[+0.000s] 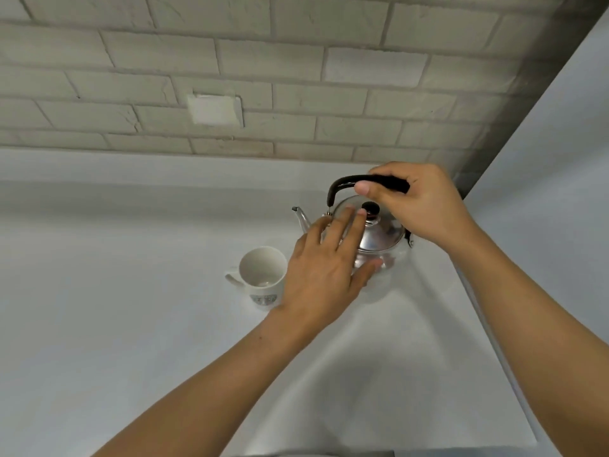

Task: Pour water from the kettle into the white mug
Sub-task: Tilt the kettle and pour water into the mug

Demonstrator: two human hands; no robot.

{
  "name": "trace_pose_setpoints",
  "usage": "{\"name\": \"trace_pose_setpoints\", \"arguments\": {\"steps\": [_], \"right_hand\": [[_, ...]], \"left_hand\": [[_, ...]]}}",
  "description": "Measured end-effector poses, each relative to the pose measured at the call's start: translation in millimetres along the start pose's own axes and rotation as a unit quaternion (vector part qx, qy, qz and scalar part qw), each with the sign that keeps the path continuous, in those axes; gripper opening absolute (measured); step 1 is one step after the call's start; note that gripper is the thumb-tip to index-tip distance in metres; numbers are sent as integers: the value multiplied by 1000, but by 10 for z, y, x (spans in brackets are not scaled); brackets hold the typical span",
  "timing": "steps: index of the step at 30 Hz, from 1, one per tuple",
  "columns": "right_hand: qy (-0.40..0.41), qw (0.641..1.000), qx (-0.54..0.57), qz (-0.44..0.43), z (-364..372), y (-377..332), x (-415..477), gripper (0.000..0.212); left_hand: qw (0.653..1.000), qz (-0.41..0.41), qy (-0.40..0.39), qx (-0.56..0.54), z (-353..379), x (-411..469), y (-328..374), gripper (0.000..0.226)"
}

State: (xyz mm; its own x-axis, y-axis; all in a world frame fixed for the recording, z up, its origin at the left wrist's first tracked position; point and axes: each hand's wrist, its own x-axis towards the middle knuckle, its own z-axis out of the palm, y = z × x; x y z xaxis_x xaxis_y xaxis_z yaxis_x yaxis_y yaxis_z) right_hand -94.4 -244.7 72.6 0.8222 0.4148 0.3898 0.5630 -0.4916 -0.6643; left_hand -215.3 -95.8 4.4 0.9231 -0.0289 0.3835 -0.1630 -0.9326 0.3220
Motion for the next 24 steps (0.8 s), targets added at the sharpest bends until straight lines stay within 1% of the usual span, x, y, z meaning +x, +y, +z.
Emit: {"name": "trace_pose_setpoints", "arguments": {"steps": [4,7,12,24], "right_hand": [[-9,1000,-8,-13,-8,-159,-145,25],[-13,1000,-17,-20,14,-257,-215,29],[-49,997,-52,-32,52,-366,-230,19],[-148,974,-157,-74,177,-765,-179,33]], "left_hand": [[1000,-1,7,1,-13,-182,47,75],[998,-23,-15,-53,2,-268,45,77],[992,-36,-38,-113,26,-362,70,74],[966,-115,-27,-231,114,-542,92,72]]}}
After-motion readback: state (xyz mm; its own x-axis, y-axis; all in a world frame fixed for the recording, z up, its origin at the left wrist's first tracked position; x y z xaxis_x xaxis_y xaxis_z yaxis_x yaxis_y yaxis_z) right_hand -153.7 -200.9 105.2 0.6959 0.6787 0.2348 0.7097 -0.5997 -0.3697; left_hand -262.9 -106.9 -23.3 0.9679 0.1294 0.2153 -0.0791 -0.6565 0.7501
